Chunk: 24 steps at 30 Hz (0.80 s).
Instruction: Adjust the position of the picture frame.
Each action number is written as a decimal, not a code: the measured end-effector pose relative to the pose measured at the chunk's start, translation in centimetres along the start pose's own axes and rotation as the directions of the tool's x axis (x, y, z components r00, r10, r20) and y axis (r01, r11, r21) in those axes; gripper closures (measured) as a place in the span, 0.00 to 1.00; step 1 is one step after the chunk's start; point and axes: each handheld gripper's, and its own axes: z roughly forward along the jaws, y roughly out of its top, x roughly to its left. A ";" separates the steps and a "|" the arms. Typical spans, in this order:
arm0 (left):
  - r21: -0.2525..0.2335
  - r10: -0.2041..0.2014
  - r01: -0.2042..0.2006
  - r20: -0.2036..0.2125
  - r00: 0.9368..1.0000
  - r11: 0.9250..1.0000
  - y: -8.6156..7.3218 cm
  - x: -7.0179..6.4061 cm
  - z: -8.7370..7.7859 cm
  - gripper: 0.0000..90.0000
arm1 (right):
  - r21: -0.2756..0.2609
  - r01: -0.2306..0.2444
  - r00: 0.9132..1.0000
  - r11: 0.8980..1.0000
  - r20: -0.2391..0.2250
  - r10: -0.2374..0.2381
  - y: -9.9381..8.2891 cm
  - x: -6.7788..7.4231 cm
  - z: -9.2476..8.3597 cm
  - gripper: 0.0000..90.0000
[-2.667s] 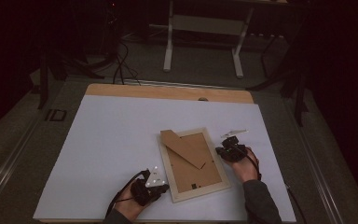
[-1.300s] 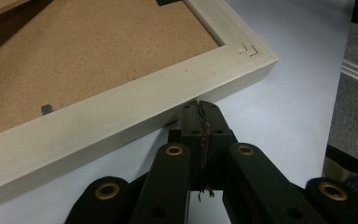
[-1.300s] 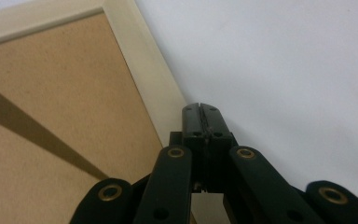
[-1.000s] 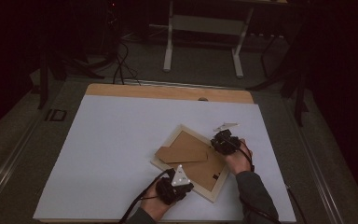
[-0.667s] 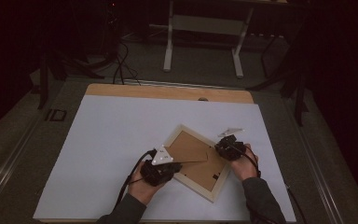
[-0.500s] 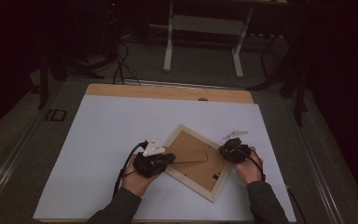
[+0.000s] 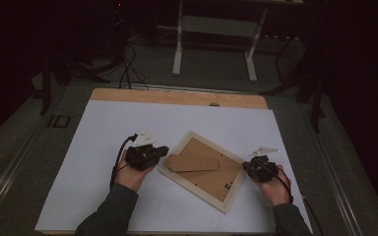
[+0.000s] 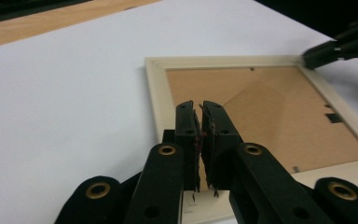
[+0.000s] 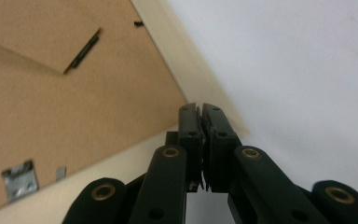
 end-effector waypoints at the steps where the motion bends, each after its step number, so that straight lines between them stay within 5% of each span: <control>1: 0.000 0.000 0.000 0.000 1.000 1.000 0.0 0.0 0.0 0.98 | 0.000 0.000 1.000 1.000 0.000 0.000 0.0 0.0 0.0 0.97; 13: 0.046 -0.029 0.031 -0.060 0.998 0.998 -0.5 1.7 1.2 1.00 | 0.025 -0.054 0.998 0.998 -0.028 0.054 -2.5 0.3 -0.9 1.00; 24: 0.098 -0.026 0.030 -0.035 0.999 0.995 -1.2 2.4 2.4 1.00 | 0.045 -0.045 0.998 0.998 -0.036 0.046 -3.4 1.1 -0.8 1.00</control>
